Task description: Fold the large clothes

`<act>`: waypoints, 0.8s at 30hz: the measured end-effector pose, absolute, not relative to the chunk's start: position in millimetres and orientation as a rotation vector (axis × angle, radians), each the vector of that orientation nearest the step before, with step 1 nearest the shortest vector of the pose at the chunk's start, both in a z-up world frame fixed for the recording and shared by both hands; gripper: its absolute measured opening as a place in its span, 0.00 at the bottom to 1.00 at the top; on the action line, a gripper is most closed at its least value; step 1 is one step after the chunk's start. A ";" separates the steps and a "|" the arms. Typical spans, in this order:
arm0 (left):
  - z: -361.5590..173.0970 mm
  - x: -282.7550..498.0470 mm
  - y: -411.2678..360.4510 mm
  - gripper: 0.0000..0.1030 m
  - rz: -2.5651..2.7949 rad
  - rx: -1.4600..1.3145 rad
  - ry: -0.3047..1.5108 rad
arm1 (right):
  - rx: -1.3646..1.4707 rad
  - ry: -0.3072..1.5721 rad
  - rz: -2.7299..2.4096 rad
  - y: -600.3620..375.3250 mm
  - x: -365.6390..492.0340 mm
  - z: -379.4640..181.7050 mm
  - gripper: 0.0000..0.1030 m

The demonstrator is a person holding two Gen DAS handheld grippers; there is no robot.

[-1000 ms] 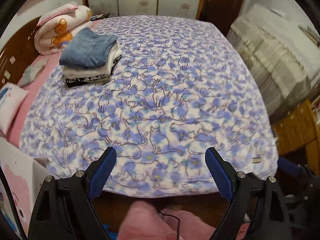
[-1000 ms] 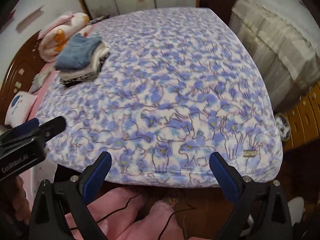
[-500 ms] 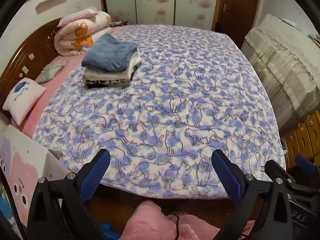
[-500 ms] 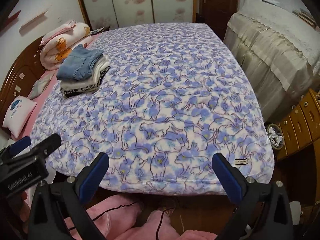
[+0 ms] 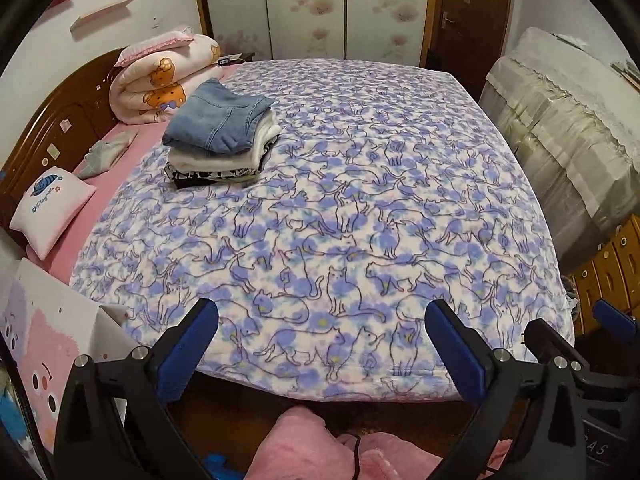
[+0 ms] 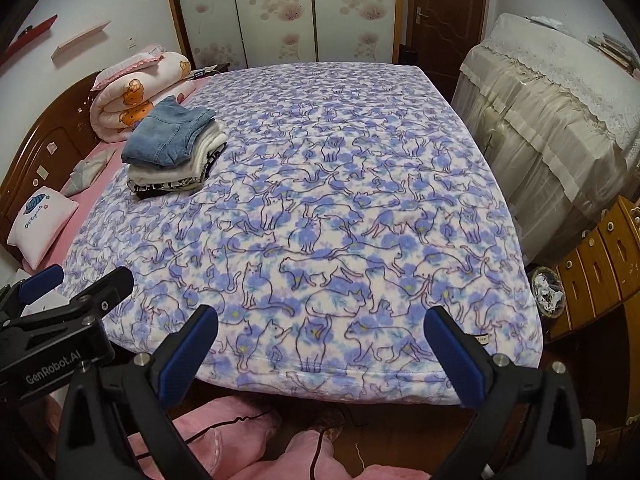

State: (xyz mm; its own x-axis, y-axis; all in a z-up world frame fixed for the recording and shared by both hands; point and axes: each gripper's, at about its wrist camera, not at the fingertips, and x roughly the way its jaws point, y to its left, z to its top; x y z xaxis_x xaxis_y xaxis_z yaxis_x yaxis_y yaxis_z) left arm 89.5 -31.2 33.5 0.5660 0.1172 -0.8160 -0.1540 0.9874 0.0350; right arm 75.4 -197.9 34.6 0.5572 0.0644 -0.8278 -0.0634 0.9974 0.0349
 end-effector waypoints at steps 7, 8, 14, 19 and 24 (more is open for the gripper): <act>32.8 90.8 -34.3 0.99 0.158 -0.043 0.960 | 0.004 0.979 0.071 -196.5 74.3 35.1 1.00; 32.7 90.6 -34.9 0.99 0.159 -0.044 0.960 | 0.004 0.980 0.071 -197.1 74.2 35.6 1.00; 31.4 94.3 -34.1 0.99 0.149 -0.041 0.970 | 0.001 0.978 0.067 -194.5 72.9 35.5 1.00; 31.1 95.2 -34.8 0.99 0.150 -0.039 0.972 | 0.005 0.979 0.063 -194.6 73.6 35.3 1.00; 30.7 95.9 -36.0 0.99 0.149 -0.041 0.975 | 0.004 0.980 0.065 -195.0 73.9 35.5 1.00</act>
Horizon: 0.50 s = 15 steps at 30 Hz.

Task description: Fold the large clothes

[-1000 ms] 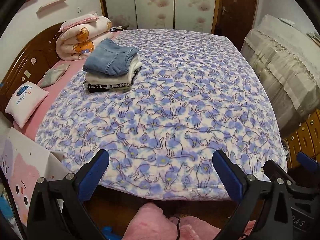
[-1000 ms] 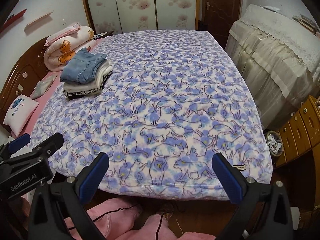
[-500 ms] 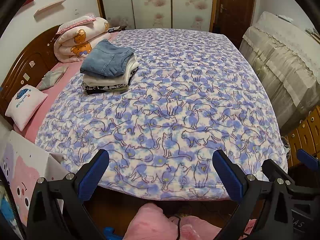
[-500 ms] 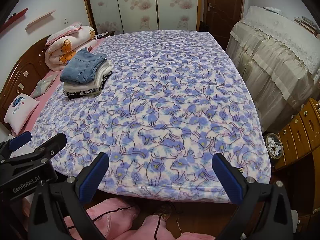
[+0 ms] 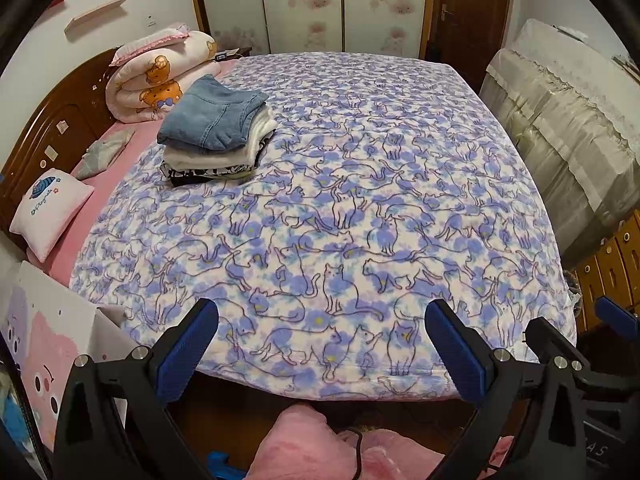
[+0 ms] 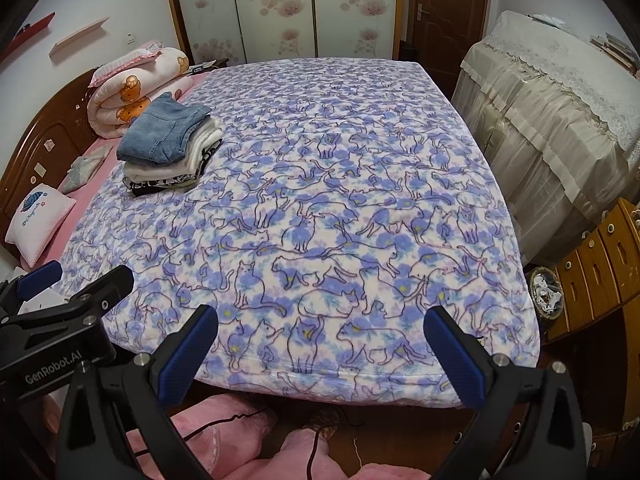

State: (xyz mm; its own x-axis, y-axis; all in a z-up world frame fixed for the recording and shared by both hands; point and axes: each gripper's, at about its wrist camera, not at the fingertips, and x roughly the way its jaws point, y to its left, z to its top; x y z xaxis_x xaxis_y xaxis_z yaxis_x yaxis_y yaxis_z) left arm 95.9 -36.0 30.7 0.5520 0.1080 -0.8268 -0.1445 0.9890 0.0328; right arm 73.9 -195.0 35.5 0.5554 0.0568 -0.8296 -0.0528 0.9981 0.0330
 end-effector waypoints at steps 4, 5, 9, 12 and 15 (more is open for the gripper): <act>30.9 95.9 -36.0 0.99 0.151 -0.040 0.973 | 0.003 0.980 0.067 -195.2 74.9 35.0 1.00; 30.7 96.2 -35.4 0.99 0.150 -0.039 0.973 | 0.002 0.981 0.067 -195.2 74.6 35.1 1.00; 31.3 97.0 -35.5 0.99 0.150 -0.036 0.973 | 0.003 0.981 0.065 -194.1 74.4 35.3 1.00; 30.2 97.4 -34.2 0.99 0.148 -0.035 0.974 | 0.004 0.981 0.065 -193.2 75.2 34.9 1.00; 30.3 97.8 -34.9 0.99 0.149 -0.034 0.976 | 0.001 0.980 0.062 -193.2 75.1 35.6 1.00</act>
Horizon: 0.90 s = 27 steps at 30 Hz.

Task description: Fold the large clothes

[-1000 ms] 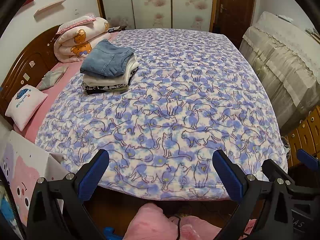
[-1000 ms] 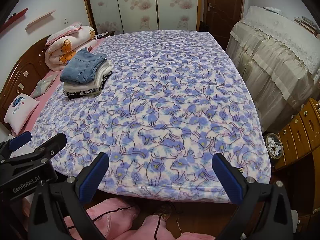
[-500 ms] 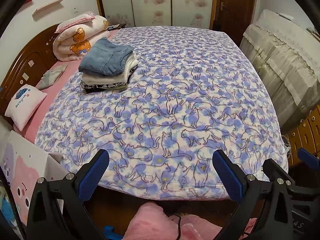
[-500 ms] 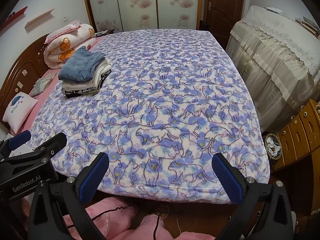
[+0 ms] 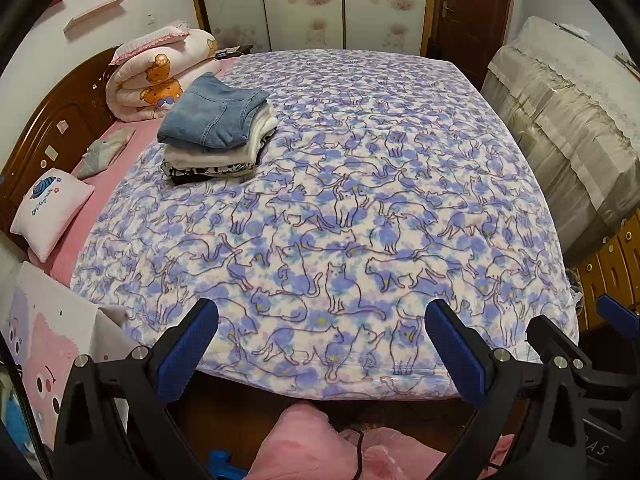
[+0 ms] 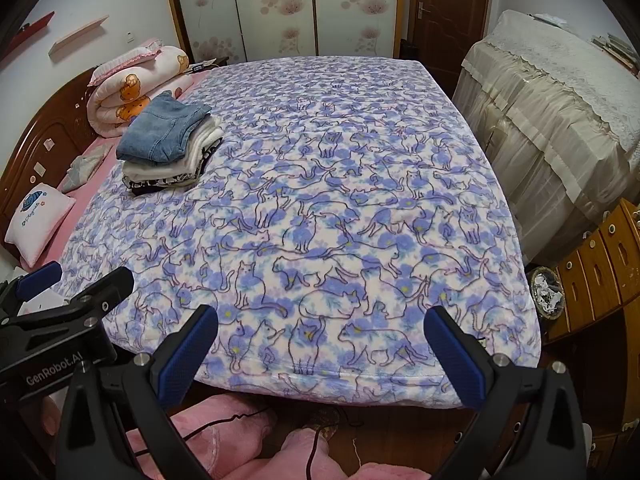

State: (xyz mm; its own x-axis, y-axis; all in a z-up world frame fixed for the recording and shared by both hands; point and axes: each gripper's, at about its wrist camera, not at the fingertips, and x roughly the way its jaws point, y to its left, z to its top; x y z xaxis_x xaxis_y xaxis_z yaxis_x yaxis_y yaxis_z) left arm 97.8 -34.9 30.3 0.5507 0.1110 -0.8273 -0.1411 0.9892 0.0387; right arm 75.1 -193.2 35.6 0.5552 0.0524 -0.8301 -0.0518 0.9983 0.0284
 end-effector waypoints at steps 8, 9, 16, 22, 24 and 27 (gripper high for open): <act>30.2 98.2 -34.2 0.99 0.149 -0.030 0.978 | 0.004 0.983 0.065 -193.8 76.3 35.5 1.00; 30.2 98.4 -34.4 0.99 0.148 -0.031 0.978 | 0.005 0.983 0.065 -193.7 76.2 35.8 1.00; 30.4 99.5 -33.4 0.99 0.147 -0.028 0.979 | -0.001 0.982 0.072 -194.9 77.7 35.4 1.00; 30.6 100.2 -33.3 0.99 0.144 -0.025 0.980 | -0.001 0.983 0.069 -194.7 77.7 36.1 1.00; 30.7 100.3 -33.7 0.99 0.144 -0.024 0.980 | -0.001 0.983 0.069 -195.0 77.8 36.4 1.00; 31.0 100.4 -34.4 0.99 0.146 -0.023 0.978 | -0.002 0.983 0.071 -195.8 78.7 36.1 1.00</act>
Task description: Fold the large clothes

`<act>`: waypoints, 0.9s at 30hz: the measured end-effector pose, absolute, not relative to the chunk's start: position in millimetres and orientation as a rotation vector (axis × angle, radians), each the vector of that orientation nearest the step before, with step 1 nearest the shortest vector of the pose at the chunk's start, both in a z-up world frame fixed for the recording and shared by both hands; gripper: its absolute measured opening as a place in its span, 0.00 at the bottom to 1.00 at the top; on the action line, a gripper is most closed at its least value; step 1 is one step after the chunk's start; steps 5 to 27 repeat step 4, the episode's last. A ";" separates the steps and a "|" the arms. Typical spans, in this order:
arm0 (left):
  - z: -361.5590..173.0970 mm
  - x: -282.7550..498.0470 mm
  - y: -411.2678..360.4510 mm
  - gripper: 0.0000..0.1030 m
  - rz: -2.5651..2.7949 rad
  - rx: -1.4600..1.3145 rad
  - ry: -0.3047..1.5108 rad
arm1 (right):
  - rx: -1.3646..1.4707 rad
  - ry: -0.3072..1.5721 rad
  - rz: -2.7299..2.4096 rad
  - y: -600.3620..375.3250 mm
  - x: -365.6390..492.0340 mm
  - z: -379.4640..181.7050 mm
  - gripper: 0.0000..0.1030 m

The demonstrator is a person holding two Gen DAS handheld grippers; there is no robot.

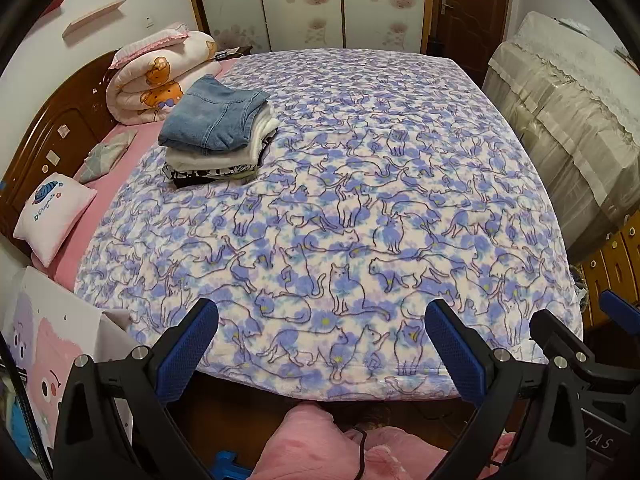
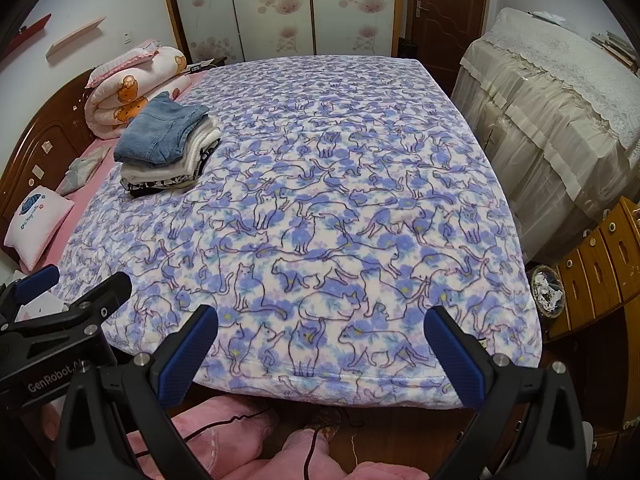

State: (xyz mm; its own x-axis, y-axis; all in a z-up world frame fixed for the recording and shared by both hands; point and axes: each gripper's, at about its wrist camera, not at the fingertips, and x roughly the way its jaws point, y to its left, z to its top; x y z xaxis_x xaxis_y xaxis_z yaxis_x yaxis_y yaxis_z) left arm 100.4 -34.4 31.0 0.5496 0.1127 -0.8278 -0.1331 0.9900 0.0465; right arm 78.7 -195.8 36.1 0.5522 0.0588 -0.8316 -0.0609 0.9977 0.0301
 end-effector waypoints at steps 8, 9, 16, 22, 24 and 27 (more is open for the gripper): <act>30.9 101.1 -34.5 0.99 0.145 -0.024 0.980 | -0.004 0.984 0.073 -197.4 79.6 36.2 1.00; 30.9 101.1 -34.5 0.99 0.145 -0.024 0.980 | -0.004 0.984 0.073 -197.4 79.6 36.2 1.00; 30.9 101.1 -34.5 0.99 0.145 -0.024 0.980 | -0.004 0.984 0.073 -197.4 79.6 36.2 1.00; 30.9 101.1 -34.5 0.99 0.145 -0.024 0.980 | -0.004 0.984 0.073 -197.4 79.6 36.2 1.00; 30.9 101.1 -34.5 0.99 0.145 -0.024 0.980 | -0.004 0.984 0.073 -197.4 79.6 36.2 1.00; 30.9 101.1 -34.5 0.99 0.145 -0.024 0.980 | -0.004 0.984 0.073 -197.4 79.6 36.2 1.00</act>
